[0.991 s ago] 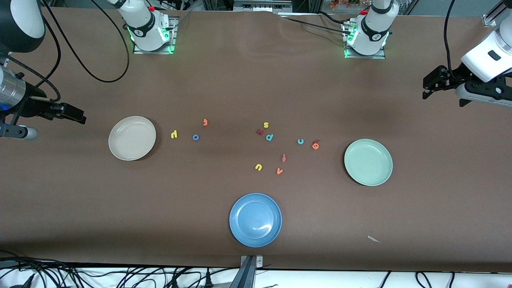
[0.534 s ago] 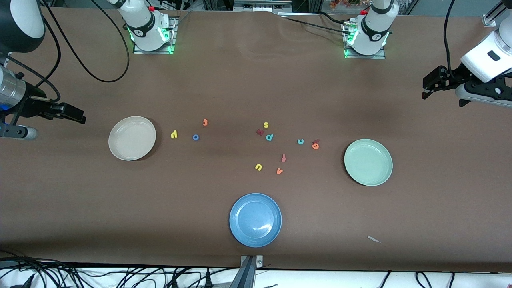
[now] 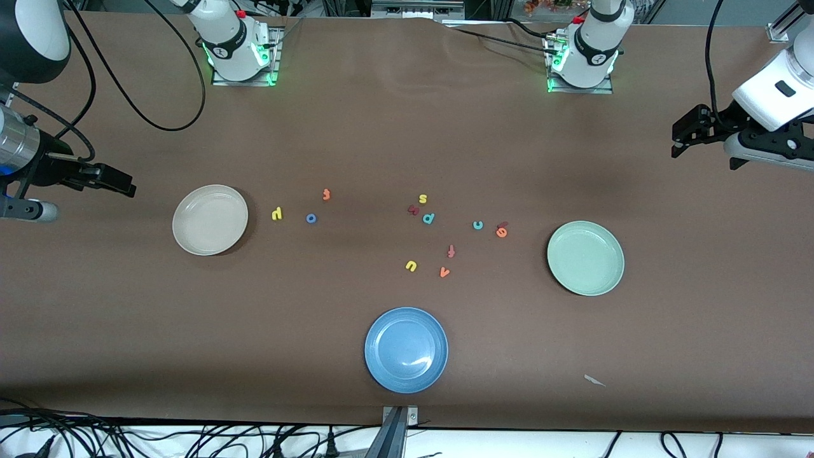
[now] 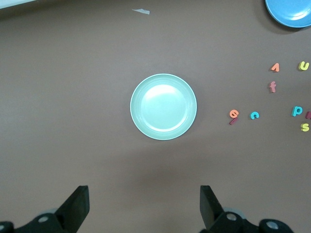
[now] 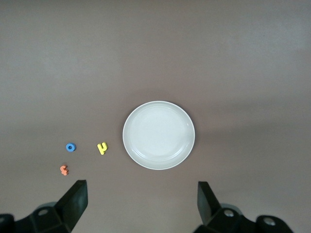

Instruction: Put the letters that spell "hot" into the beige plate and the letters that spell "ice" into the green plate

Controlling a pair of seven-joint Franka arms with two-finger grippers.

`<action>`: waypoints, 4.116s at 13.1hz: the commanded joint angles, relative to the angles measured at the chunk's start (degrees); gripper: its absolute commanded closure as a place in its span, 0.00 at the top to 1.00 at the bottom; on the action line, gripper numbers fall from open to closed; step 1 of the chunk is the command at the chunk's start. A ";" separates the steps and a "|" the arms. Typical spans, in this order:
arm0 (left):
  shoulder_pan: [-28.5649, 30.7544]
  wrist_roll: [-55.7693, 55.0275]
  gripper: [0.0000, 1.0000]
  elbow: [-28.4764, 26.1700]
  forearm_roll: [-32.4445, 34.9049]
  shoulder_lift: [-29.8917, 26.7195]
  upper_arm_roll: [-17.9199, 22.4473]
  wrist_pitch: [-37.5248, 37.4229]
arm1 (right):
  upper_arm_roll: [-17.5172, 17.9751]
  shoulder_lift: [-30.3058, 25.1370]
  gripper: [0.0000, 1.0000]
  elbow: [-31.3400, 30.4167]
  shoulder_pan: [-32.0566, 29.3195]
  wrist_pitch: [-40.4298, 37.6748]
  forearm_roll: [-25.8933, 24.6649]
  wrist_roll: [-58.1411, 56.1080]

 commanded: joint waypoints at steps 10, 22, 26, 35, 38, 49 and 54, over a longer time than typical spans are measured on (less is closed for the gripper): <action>-0.53 -0.88 1.00 -1.13 1.93 -1.14 0.11 -0.02 | -0.04 -0.68 1.00 -0.53 -0.08 -1.11 -0.04 -1.06; -0.53 -0.97 1.00 -1.31 2.02 -1.05 -0.24 -0.02 | 0.04 -0.59 1.00 -0.53 0.10 -0.93 -0.05 -1.06; -0.53 -0.97 1.00 -1.22 2.02 -1.05 -0.24 -0.02 | 0.04 -0.59 0.99 -0.53 0.10 -0.93 -0.05 -0.97; -0.62 -0.97 1.00 -1.22 2.02 -1.05 -0.24 -0.02 | 0.04 -0.59 0.99 -0.62 0.10 -0.93 -0.05 -0.97; -0.53 -0.97 1.00 -1.31 2.11 -1.05 -0.24 -0.02 | 0.04 -0.59 0.99 -0.62 0.10 -0.93 -0.05 -0.97; -0.62 -0.97 1.00 -1.31 2.02 -1.14 -0.24 -0.11 | 0.13 -0.59 0.98 -0.97 1.86 -0.14 -2.69 -0.18; -0.62 -0.97 1.00 -1.48 2.02 -1.14 -0.24 -0.11 | 0.13 -0.59 0.99 -0.71 1.86 -0.49 -1.80 -0.27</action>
